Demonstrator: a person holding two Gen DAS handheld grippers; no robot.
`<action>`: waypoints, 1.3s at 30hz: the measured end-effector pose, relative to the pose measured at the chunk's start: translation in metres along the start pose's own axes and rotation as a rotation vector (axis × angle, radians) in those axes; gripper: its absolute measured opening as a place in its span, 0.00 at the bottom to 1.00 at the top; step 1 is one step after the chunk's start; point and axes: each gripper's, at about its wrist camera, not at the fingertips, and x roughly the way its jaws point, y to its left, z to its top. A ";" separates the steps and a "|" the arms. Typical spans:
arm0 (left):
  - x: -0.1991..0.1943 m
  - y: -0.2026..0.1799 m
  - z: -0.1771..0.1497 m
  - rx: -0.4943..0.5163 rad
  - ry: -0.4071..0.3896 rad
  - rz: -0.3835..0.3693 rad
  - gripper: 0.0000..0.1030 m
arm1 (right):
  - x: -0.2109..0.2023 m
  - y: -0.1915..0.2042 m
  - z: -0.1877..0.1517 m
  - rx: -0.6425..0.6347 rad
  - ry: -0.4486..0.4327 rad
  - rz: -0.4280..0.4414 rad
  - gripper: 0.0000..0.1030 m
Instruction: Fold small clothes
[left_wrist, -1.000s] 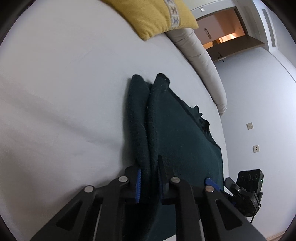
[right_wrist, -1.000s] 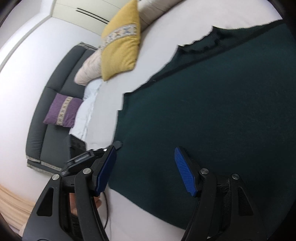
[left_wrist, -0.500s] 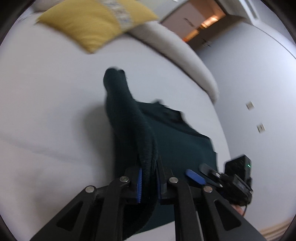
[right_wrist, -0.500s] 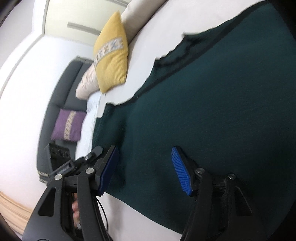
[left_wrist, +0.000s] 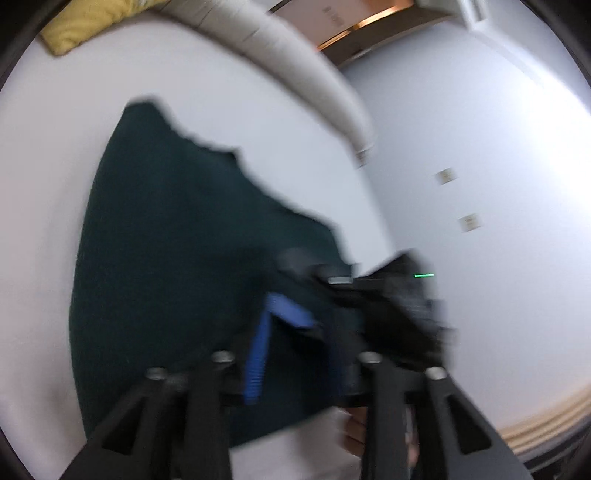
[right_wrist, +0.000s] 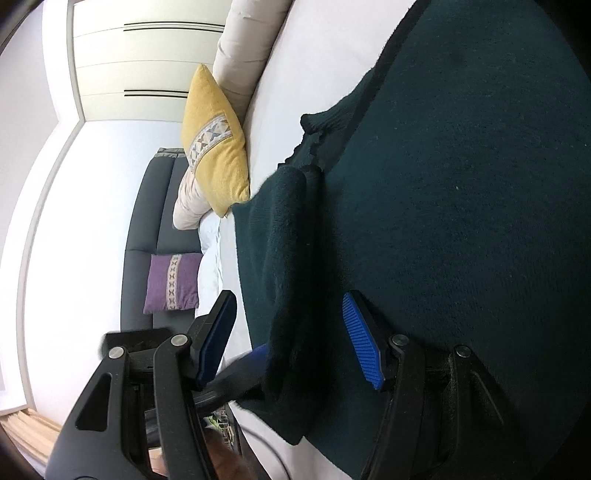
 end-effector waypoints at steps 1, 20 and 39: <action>-0.016 -0.003 0.000 0.020 -0.034 -0.014 0.39 | 0.001 0.000 0.000 0.002 -0.001 -0.005 0.56; -0.034 0.053 -0.046 0.011 -0.054 0.110 0.39 | 0.052 0.049 -0.007 -0.131 0.081 -0.324 0.12; 0.023 -0.030 -0.007 0.204 -0.031 0.141 0.43 | -0.097 0.039 0.018 -0.251 -0.090 -0.387 0.10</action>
